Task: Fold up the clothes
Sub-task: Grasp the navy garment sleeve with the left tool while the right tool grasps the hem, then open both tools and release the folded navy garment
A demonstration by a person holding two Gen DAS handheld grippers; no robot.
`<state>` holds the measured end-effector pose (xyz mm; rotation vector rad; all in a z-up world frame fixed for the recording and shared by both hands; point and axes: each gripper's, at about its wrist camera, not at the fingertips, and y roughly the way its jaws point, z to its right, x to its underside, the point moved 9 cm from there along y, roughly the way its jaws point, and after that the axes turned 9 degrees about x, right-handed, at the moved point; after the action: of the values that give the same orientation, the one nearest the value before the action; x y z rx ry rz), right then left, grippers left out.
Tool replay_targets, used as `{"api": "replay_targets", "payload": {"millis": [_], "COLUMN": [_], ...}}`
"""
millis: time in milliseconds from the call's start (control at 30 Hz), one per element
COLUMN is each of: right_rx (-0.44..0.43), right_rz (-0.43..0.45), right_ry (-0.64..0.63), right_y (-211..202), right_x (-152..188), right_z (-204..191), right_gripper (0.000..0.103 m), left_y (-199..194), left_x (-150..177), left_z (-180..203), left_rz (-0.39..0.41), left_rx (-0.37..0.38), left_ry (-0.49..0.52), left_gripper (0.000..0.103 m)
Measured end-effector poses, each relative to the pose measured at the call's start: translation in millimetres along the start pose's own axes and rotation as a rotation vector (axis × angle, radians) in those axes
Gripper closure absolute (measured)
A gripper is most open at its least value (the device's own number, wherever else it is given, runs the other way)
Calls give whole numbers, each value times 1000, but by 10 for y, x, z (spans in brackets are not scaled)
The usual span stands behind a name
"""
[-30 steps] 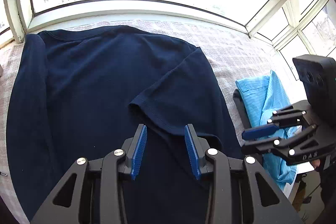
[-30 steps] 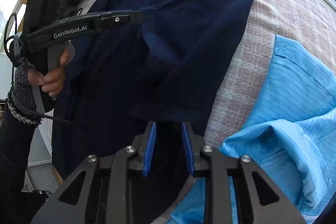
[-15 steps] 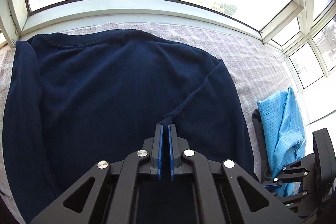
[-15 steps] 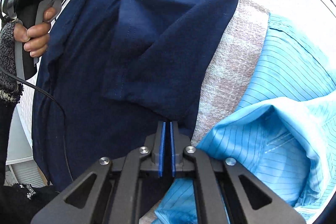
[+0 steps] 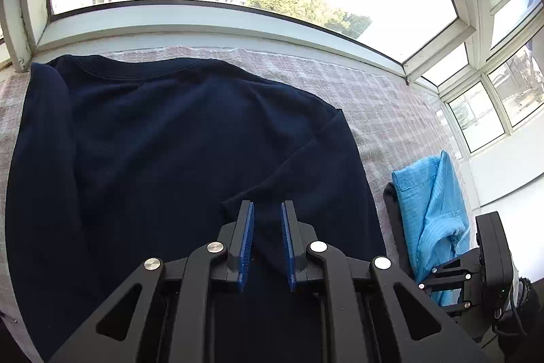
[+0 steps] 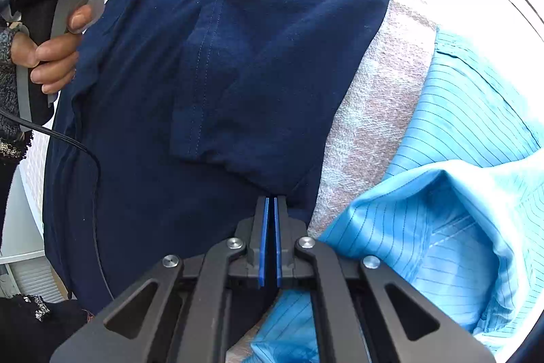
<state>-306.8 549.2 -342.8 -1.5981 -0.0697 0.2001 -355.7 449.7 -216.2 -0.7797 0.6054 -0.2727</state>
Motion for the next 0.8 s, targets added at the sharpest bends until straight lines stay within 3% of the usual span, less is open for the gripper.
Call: {"api": "replay_targets", "payload": {"millis": [67, 133, 167, 200, 267, 367, 433, 500, 600, 633, 667, 733, 800], "right_rx": [-3, -10, -15, -19, -29, -39, -53, -94, -156, -166, -165, -165, -164], "right_rz": [3, 8, 12, 14, 10, -1, -18, -47, 31, 67, 77, 93, 38], "right_ry": [6, 14, 19, 21, 31, 41, 55, 77, 125, 131, 132, 132, 125], "right_y": [1, 1, 0, 0, -13, -18, -16, -56, -325, -401, -398, -381, -176], "right_x": [-10, -18, -22, -23, 25, 38, 25, 11, -138, -208, -267, -380, -441], "right_z": [-12, -24, -29, -33, 60, 103, 97, 84, 107, 111, 102, 81, 20], "right_gripper": [101, 101, 101, 101, 101, 101, 100, 97, 97, 96, 94, 90, 90], "left_y": [183, 255, 278, 230, 90, -32, -51, 53, 183, 146, 107, -45, -162], "left_x": [-15, -45, -63, -98, -160, -80, 15, 155, 335, 357, 378, 437, 541], "left_z": [97, -60, -147, -231, -379, -133, 91, 309, 248, 203, 159, 266, 417], "left_rz": [-19, -30, -35, -21, 15, 25, 20, -9, -66, -63, -60, -34, -18], "left_rx": [-2, -150, -229, -291, -398, -253, -152, -74, -138, -184, -230, -172, -105], "left_ry": [45, 77, 92, 89, 72, 73, 92, 125, 150, 162, 173, 159, 164], "left_gripper": [87, 83, 85, 100, 98, 95, 79, 71, 72, 84, 84, 84, 79]}}
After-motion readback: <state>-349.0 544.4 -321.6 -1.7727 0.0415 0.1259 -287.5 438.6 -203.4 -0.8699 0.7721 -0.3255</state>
